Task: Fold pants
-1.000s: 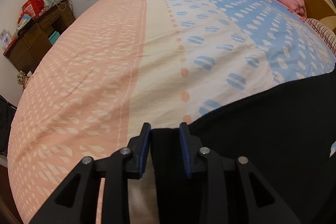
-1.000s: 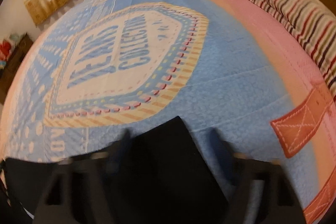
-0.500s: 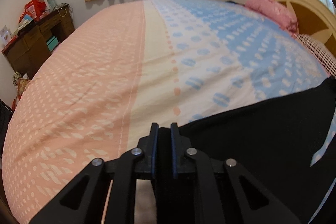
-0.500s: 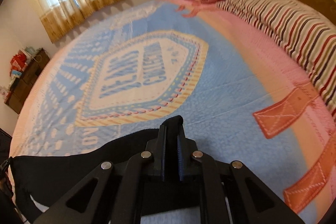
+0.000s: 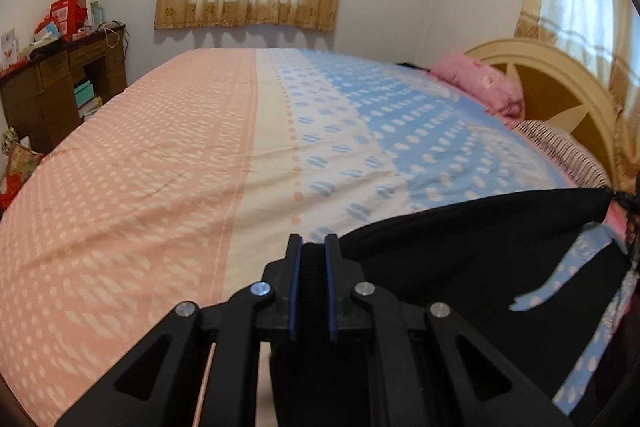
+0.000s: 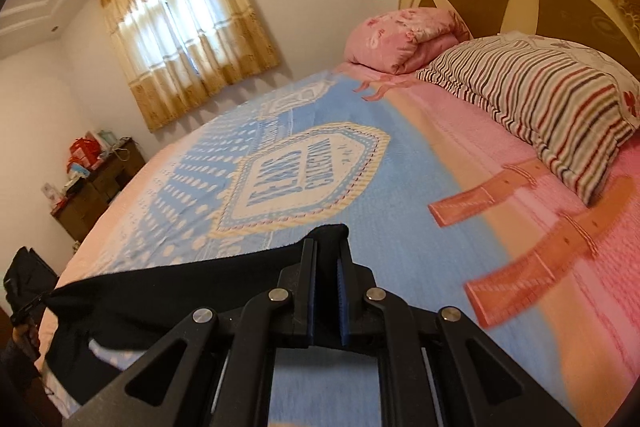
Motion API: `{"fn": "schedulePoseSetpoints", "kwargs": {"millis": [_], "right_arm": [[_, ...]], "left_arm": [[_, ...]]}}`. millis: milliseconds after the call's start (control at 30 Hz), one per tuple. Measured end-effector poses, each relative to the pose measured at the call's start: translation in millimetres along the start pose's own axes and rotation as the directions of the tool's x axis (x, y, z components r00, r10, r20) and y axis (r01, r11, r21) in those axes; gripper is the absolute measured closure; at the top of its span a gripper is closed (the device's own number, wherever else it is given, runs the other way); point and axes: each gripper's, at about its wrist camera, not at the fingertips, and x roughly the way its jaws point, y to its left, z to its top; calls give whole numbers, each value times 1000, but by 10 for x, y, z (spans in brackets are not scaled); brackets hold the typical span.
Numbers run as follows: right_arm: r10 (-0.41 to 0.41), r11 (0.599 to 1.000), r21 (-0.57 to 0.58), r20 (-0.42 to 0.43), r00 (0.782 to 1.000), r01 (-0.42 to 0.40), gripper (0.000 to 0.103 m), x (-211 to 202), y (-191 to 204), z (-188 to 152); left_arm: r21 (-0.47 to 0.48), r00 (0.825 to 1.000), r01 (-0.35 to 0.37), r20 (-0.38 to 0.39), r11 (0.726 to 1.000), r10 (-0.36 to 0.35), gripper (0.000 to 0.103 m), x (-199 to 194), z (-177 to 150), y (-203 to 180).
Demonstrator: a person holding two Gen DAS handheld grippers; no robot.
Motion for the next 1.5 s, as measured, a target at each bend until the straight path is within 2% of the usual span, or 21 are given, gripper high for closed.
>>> {"fn": "schedulePoseSetpoints", "kwargs": {"millis": [300,433,667,900,1000,1033,1133,1233,1300,1367,1433,1500], "right_arm": [[13,998,-54,-31,999,-15,95,-614,-75,-481],[1,998,-56,-58,998,-4,98,-799,-170,-687],[-33,999,-30,-100,994,30,100,-1011,-350,-1026],[-101,994,-63,-158,982,92,99,-1076,-359,-1146],[-217,975,-76,-119,969,209,99,-1214,-343,-1081],[-221,975,-58,-102,970,216,98,-1283,-319,-1038],[-213,974,-80,-31,977,210,98,-1474,-36,-880],[-158,966,-210,-25,987,150,95,-1470,575,-780],[-120,942,-323,-63,991,94,83,-1324,1059,-811],[-66,913,-408,-133,989,7,48,-1091,1541,-907],[-15,874,-481,-183,983,-76,46,-863,2014,-1091],[2,820,-554,-253,968,-146,46,-604,2497,-1348]], "left_arm": [[7,993,111,27,994,-111,92,-431,-429,-25],[25,990,139,26,990,-140,92,-535,-609,-42],[48,990,144,-5,988,-144,92,-583,-890,-6],[113,993,116,-45,987,-111,90,-602,-1013,-60],[137,995,98,-45,986,-93,90,-612,-1046,-80],[146,995,93,-40,985,-88,90,-613,-1055,-87],[157,997,80,-27,984,-76,90,-621,-1075,-106],[178,998,67,-23,982,-64,90,-625,-1083,-129],[194,998,56,-24,979,-52,90,-622,-1099,-144],[196,999,51,-18,979,-48,90,-635,-1109,-142],[193,999,50,-15,980,-48,90,-641,-1116,-140],[191,999,47,-12,980,-45,90,-638,-1128,-142]]}}
